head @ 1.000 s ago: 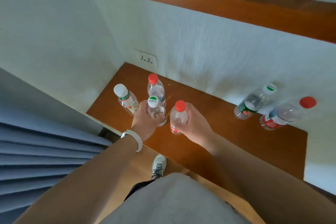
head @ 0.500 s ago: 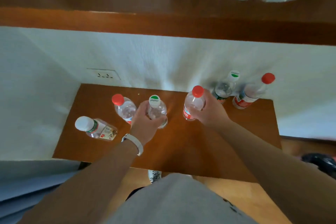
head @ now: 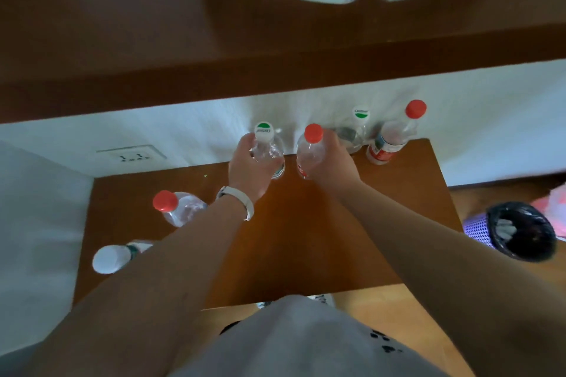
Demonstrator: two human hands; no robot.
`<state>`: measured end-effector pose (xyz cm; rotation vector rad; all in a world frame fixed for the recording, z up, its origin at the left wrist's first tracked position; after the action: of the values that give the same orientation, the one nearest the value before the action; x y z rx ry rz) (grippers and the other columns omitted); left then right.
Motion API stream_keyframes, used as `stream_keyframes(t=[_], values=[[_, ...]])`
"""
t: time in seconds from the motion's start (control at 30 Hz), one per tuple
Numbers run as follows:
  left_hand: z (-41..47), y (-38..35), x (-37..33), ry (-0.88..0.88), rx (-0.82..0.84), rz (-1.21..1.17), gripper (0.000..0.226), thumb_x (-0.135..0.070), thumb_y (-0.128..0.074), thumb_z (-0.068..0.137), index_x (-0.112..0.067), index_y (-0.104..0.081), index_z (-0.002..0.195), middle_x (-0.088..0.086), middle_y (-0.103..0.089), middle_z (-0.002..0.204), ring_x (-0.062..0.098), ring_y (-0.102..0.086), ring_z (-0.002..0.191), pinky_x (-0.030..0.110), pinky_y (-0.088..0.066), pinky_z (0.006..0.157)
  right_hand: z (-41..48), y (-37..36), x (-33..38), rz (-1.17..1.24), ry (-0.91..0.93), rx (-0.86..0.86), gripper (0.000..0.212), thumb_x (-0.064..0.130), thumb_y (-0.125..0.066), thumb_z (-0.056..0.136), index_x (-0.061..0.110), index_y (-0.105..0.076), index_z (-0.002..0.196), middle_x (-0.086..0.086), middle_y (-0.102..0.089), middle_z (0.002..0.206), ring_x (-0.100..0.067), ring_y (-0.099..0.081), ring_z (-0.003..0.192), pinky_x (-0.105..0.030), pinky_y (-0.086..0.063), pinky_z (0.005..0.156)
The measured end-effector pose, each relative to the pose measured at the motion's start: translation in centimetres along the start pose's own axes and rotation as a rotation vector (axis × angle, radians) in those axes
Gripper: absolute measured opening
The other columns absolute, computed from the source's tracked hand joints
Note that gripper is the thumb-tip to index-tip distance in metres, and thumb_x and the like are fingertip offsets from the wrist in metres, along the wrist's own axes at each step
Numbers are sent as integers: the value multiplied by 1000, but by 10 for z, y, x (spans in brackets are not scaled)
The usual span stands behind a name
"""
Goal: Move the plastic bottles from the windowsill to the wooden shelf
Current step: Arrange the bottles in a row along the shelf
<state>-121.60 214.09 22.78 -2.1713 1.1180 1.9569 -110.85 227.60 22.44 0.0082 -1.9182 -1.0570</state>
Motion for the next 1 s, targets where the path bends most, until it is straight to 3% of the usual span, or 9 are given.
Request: stream_keyframes(t=[0.1, 0.33, 0.5, 0.57, 0.73, 0.87, 1.0], values=[[6, 1, 3, 18, 8, -16, 55, -26, -83, 79, -24, -56, 126, -6, -66, 118, 16, -64, 107, 40, -58, 90, 5, -3, 2, 81, -57, -39, 55, 38, -63, 85, 22, -42, 134, 1, -52, 124, -17, -54, 108, -34, -49, 89], [17, 7, 5, 25, 13, -13, 58, -30, -82, 80, -26, -54, 130, -8, -66, 123, 15, -62, 115, 43, -55, 96, 12, -13, 7, 110, -27, -74, 63, 36, -73, 83, 24, -38, 134, -1, -55, 124, -21, -59, 104, -40, -55, 85], [19, 8, 2, -2, 44, 31, 59, -31, -81, 82, -25, -52, 133, -7, -64, 127, 15, -60, 116, 41, -54, 97, 19, -15, 9, 134, -24, -74, 69, 39, -72, 84, 24, -36, 141, 1, -54, 130, -13, -53, 104, -19, -42, 72], [20, 7, 1, 1, 61, 37, 59, -27, -82, 81, -25, -50, 131, -7, -63, 125, 14, -59, 112, 37, -53, 96, 20, -15, 8, 122, -35, -69, 70, 37, -72, 85, 23, -35, 142, 0, -53, 131, -13, -52, 104, -18, -41, 70], [19, 11, -2, 65, 106, 14, 54, -20, -80, 83, -21, -49, 127, -9, -62, 114, 8, -61, 101, 18, -51, 81, 17, -15, 10, 106, -46, -34, 77, 35, -75, 82, 21, -31, 144, -1, -51, 133, -20, -54, 114, -32, -50, 84], [10, 14, -2, 63, 124, 56, 75, -27, -87, 75, -25, -43, 136, -10, -59, 122, 17, -60, 113, 36, -52, 95, 4, -8, 10, 106, -41, -22, 96, 44, -78, 75, 26, -20, 149, -2, -42, 144, -24, -47, 129, -48, -51, 98], [-3, 19, -5, 64, 103, 61, 83, -28, -83, 80, -21, -34, 146, -2, -54, 133, 19, -58, 116, 41, -52, 99, -6, -3, 9, 70, -36, -47, 93, 42, -71, 85, 21, -14, 155, -5, -31, 156, -26, -33, 142, -42, -38, 108]])
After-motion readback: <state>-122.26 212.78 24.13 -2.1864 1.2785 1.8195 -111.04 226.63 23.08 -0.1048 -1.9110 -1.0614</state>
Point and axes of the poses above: each hand's wrist, its own z-axis towards the middle knuckle, its own y-axis out of the back of the hand, x = y × z, the point moved 1 cm from there along z, towards the middle knuckle
